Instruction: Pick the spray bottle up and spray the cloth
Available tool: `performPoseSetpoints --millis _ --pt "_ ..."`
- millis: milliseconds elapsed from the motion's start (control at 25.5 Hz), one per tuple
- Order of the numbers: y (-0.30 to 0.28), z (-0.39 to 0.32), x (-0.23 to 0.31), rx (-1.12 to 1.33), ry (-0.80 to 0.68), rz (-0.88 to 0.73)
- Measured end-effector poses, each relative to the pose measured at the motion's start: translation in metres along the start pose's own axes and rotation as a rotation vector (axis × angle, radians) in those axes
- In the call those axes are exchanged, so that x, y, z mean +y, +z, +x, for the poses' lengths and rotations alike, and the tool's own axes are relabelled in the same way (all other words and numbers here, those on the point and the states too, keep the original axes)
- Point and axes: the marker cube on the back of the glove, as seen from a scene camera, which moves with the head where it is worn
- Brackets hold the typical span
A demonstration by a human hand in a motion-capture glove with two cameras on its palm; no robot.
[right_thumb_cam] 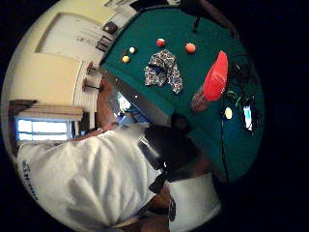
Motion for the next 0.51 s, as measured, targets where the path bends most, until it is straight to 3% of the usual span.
performPoseSetpoints --millis 509 --pt "-0.0019 0.0042 -0.0022 0.014 0.005 0.011"
